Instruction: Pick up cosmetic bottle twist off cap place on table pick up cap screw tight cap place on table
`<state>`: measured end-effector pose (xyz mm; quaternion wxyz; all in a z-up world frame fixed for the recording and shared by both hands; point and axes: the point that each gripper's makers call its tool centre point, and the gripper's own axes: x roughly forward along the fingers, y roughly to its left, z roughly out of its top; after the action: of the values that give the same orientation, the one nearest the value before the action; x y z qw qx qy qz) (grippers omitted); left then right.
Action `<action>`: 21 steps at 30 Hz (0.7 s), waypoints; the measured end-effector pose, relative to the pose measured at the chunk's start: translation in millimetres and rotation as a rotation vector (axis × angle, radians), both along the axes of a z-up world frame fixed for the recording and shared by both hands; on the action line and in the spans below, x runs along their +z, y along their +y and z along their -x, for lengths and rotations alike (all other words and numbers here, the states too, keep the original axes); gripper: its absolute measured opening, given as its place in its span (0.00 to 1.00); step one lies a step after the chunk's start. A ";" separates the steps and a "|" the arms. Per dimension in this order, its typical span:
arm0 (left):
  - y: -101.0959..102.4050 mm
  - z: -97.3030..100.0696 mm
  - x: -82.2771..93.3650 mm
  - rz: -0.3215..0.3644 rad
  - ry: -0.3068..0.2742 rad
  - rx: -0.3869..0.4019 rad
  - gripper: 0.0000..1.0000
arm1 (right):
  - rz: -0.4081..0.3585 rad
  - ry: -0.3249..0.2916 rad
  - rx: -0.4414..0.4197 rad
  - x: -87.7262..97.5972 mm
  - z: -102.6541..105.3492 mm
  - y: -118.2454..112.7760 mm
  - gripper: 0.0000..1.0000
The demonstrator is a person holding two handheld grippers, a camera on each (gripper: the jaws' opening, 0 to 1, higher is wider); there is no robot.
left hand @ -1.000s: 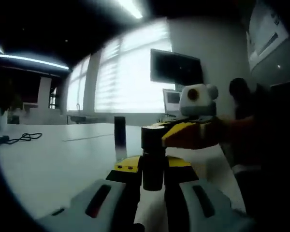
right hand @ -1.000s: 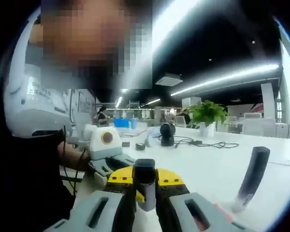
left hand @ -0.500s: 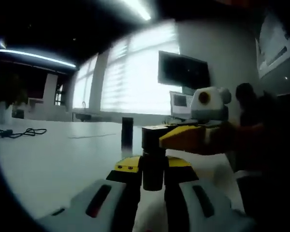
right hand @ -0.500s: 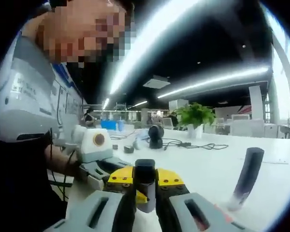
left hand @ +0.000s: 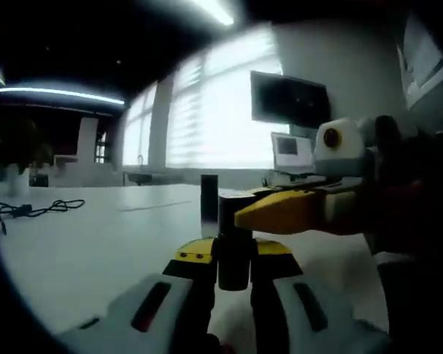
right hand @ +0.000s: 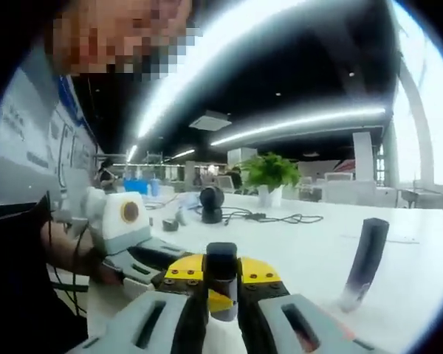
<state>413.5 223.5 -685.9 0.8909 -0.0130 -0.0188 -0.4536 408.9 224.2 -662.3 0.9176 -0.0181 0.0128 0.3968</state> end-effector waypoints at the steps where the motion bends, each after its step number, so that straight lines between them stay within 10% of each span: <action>1: 0.3 -0.7 -0.5 -0.001 0.003 0.003 0.07 | 0.009 -0.005 -0.018 -0.3 -0.7 -0.2 0.08; 21: -0.7 -10.5 19.0 0.019 -0.053 0.044 0.07 | -0.015 -0.034 -0.199 17.9 -8.1 -4.4 0.08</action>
<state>424.0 222.8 -666.9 0.8997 -0.0089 -0.0469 -0.4340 417.0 219.8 -644.4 0.9527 -0.0166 -0.0040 0.3036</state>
